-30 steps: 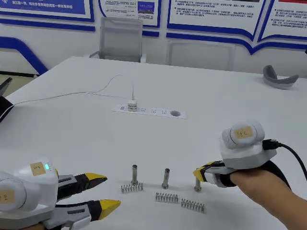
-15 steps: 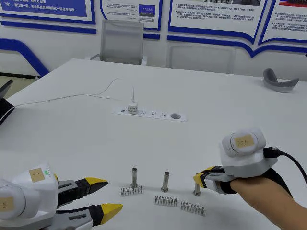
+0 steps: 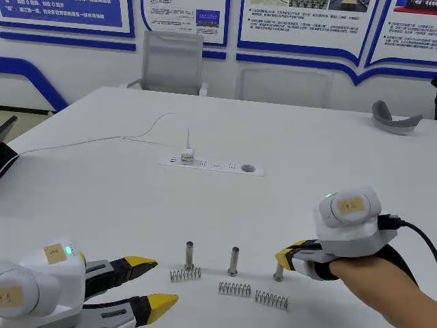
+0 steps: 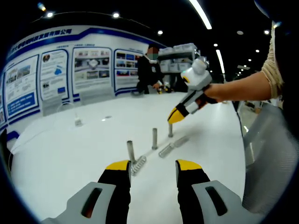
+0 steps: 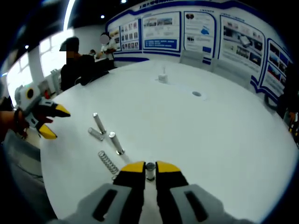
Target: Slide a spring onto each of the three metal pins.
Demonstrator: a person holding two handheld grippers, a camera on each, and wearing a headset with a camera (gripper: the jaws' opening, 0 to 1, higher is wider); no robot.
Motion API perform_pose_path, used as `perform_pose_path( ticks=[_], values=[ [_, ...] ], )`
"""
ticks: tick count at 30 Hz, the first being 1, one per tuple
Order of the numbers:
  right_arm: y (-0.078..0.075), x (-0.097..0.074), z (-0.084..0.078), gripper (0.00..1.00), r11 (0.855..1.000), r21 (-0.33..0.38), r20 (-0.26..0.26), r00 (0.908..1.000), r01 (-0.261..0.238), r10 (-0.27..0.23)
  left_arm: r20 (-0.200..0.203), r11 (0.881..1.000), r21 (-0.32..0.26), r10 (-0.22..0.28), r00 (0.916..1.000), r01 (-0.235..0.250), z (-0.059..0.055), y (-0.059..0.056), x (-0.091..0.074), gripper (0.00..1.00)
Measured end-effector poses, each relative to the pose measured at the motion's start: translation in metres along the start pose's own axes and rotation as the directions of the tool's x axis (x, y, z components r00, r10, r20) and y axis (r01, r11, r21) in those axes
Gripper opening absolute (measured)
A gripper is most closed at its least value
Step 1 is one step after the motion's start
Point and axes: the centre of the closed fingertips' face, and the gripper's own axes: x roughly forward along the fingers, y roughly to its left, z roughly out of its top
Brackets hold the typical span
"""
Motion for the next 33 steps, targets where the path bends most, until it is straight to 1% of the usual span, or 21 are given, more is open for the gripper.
perform_pose_path(
  ticks=[7, 10, 14, 18, 20, 24, 30, 33],
  values=[
    [0.001, -0.004, 0.004, 0.11, 1.0, -0.011, 0.019, 0.9998, 0.002, -0.001, 0.007, 1.0, -0.002, -0.003, 1.0, 0.003, 0.001, -0.001, 0.002, 0.39],
    [0.001, -0.01, 0.009, 0.13, 1.0, -0.015, 0.039, 0.9992, 0.003, -0.003, 0.01, 1.0, -0.001, -0.008, 0.9999, 0.008, 0.002, -0.003, 0.002, 0.39],
    [0.005, -0.021, 0.017, 0.14, 0.999, -0.044, 0.076, 0.9971, 0.004, 0.0, 0.01, 1.0, 0.002, -0.014, 0.9999, 0.014, 0.002, -0.005, 0.004, 0.39],
    [0.01, -0.032, 0.021, 0.15, 0.997, -0.075, 0.097, 0.9952, -0.001, 0.009, 0.01, 1.0, 0.004, -0.02, 0.9997, 0.02, 0.003, -0.006, 0.005, 0.39],
    [0.012, -0.036, 0.019, 0.15, 0.996, -0.087, 0.1, 0.9949, -0.005, 0.014, 0.011, 1.0, 0.006, -0.023, 0.9997, 0.022, 0.003, -0.007, 0.006, 0.39],
    [0.016, -0.04, 0.012, 0.15, 0.994, -0.111, 0.097, 0.9949, -0.019, 0.03, 0.009, 1.0, 0.008, -0.027, 0.9996, 0.027, 0.003, -0.008, 0.006, 0.39],
    [0.019, -0.037, -0.005, 0.15, 0.992, -0.118, 0.07, 0.9963, -0.042, 0.05, 0.008, 0.999, 0.01, -0.033, 0.9994, 0.033, 0.003, -0.009, 0.007, 0.39],
    [0.024, -0.034, -0.013, 0.15, 0.989, -0.131, 0.052, 0.9961, -0.064, 0.071, 0.007, 0.999, 0.01, -0.033, 0.9994, 0.033, 0.003, -0.009, 0.007, 0.39]
  ],
)
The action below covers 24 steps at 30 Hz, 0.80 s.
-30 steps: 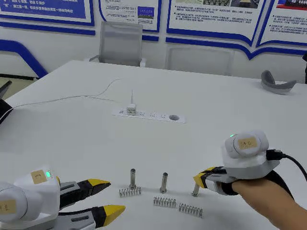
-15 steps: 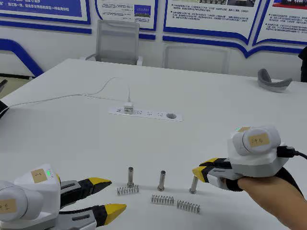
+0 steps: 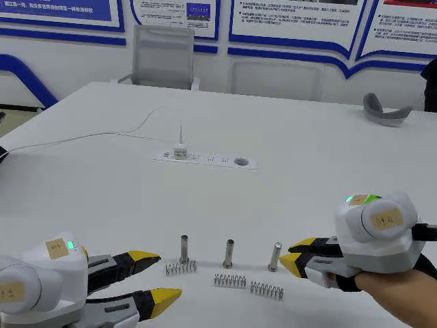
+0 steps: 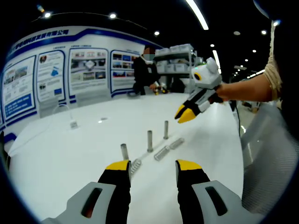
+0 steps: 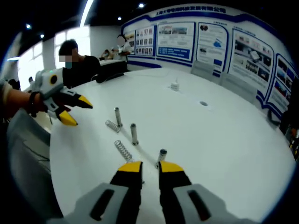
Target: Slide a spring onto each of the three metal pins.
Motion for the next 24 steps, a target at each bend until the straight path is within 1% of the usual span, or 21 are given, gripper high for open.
perform_pose_path(
  ticks=[4, 7, 9, 10, 12, 13, 15, 20, 22, 24],
  values=[
    [0.004, 0.004, -0.008, 0.15, 0.999, -0.019, -0.024, 0.9992, -0.033, 0.033, -0.001, 1.0, -0.001, 0.001, 1.0, -0.001, 0.0, 0.0, 0.0, 0.39],
    [0.009, 0.007, -0.014, 0.15, 0.997, -0.044, -0.039, 0.9969, -0.069, 0.068, -0.002, 1.0, -0.001, -0.002, 1.0, 0.002, -0.001, -0.001, 0.001, 0.39],
    [0.013, 0.01, -0.022, 0.15, 0.993, -0.062, -0.069, 0.9932, -0.098, 0.094, -0.004, 1.0, -0.001, -0.006, 1.0, 0.006, -0.001, -0.002, 0.001, 0.39],
    [0.015, 0.011, -0.026, 0.15, 0.99, -0.082, -0.086, 0.9903, -0.117, 0.109, -0.006, 1.0, 0.001, -0.008, 1.0, 0.008, -0.001, -0.003, 0.002, 0.39],
    [0.016, 0.013, -0.029, 0.15, 0.987, -0.103, -0.1, 0.9883, -0.125, 0.114, -0.006, 1.0, 0.0, -0.009, 0.9999, 0.009, -0.001, -0.003, 0.002, 0.39],
    [0.018, 0.015, -0.032, 0.15, 0.984, -0.115, -0.11, 0.9858, -0.139, 0.127, -0.006, 1.0, 0.0, -0.01, 0.9999, 0.01, -0.001, -0.003, 0.002, 0.39],
    [0.019, 0.017, -0.035, 0.15, 0.981, -0.125, -0.123, 0.983, -0.151, 0.136, -0.009, 1.0, 0.0, -0.01, 0.9999, 0.01, -0.002, -0.003, 0.002, 0.39],
    [0.024, 0.022, -0.04, 0.15, 0.968, -0.152, -0.153, 0.9725, -0.199, 0.176, -0.014, 1.0, -0.001, -0.015, 0.9998, 0.015, -0.003, -0.006, 0.003, 0.39],
    [0.024, 0.024, -0.043, 0.15, 0.965, -0.162, -0.167, 0.9695, -0.206, 0.179, -0.016, 1.0, 0.0, -0.018, 0.9997, 0.018, -0.004, -0.006, 0.004, 0.39],
    [0.023, 0.026, -0.046, 0.15, 0.959, -0.186, -0.188, 0.9656, -0.214, 0.179, -0.017, 1.0, 0.0, -0.022, 0.9996, 0.022, -0.004, -0.008, 0.004, 0.39]
  ],
)
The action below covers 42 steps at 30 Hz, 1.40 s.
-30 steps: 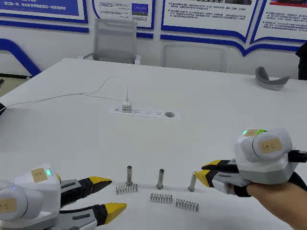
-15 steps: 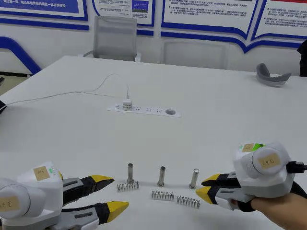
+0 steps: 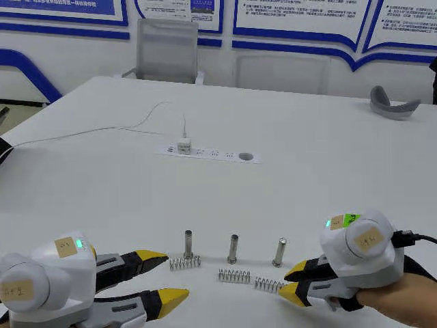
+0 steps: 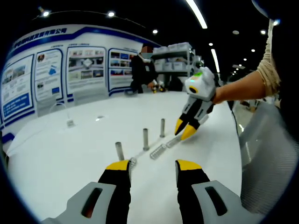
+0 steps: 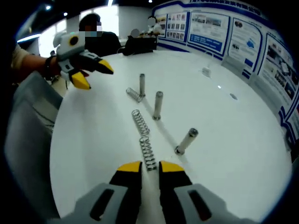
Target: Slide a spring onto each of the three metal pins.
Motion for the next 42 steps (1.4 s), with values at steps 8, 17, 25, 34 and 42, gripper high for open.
perform_pose_path(
  ticks=[8, 17, 25, 34, 42],
  values=[
    [0.002, 0.005, -0.002, 0.15, 0.999, -0.012, -0.022, 0.9987, -0.046, 0.046, -0.008, 1.0, 0.001, -0.02, 0.9998, 0.02, -0.003, -0.006, 0.003, 0.38],
    [0.005, 0.009, -0.006, 0.12, 0.996, -0.017, -0.061, 0.9947, -0.084, 0.083, -0.018, 0.999, 0.011, -0.047, 0.9987, 0.047, -0.004, -0.015, 0.006, 0.38],
    [0.007, 0.005, -0.001, 0.12, 0.996, -0.038, -0.07, 0.9942, -0.085, 0.082, -0.029, 0.997, 0.031, -0.073, 0.9969, 0.073, -0.005, -0.021, 0.008, 0.38],
    [0.019, -0.011, 0.015, 0.12, 0.988, -0.11, -0.077, 0.9919, -0.11, 0.101, -0.06, 0.987, 0.097, -0.125, 0.9903, 0.13, 0.003, -0.029, 0.012, 0.38],
    [0.036, -0.02, 0.037, 0.12, 0.971, -0.188, -0.074, 0.9876, -0.15, 0.138, -0.071, 0.976, 0.141, -0.156, 0.9852, 0.165, 0.014, -0.032, 0.024, 0.38]
  ],
)
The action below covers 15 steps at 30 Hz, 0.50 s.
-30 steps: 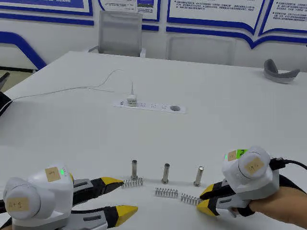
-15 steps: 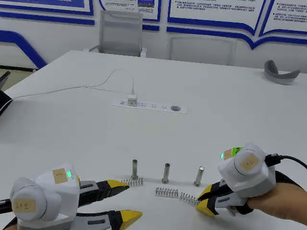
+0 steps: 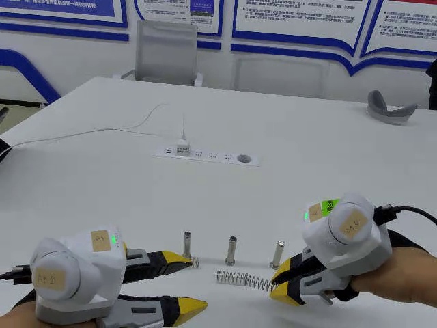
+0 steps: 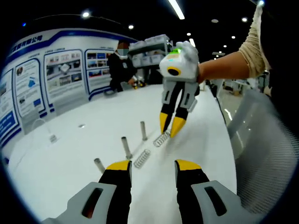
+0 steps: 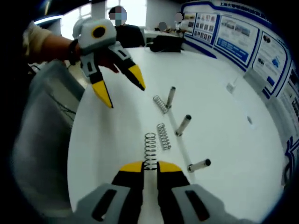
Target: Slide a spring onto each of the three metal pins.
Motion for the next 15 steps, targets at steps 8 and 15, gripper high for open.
perform_pose_path(
  ticks=[8, 15],
  values=[
    [0.009, -0.003, 0.015, 0.12, 0.998, -0.063, -0.004, 0.9997, -0.026, 0.026, -0.015, 0.998, 0.039, -0.044, 0.9989, 0.045, 0.003, -0.009, 0.01, 0.36],
    [0.014, -0.005, 0.027, 0.12, 0.994, -0.105, -0.007, 0.9991, -0.042, 0.042, -0.02, 0.997, 0.059, -0.055, 0.9983, 0.056, 0.007, -0.009, 0.014, 0.34]
  ],
)
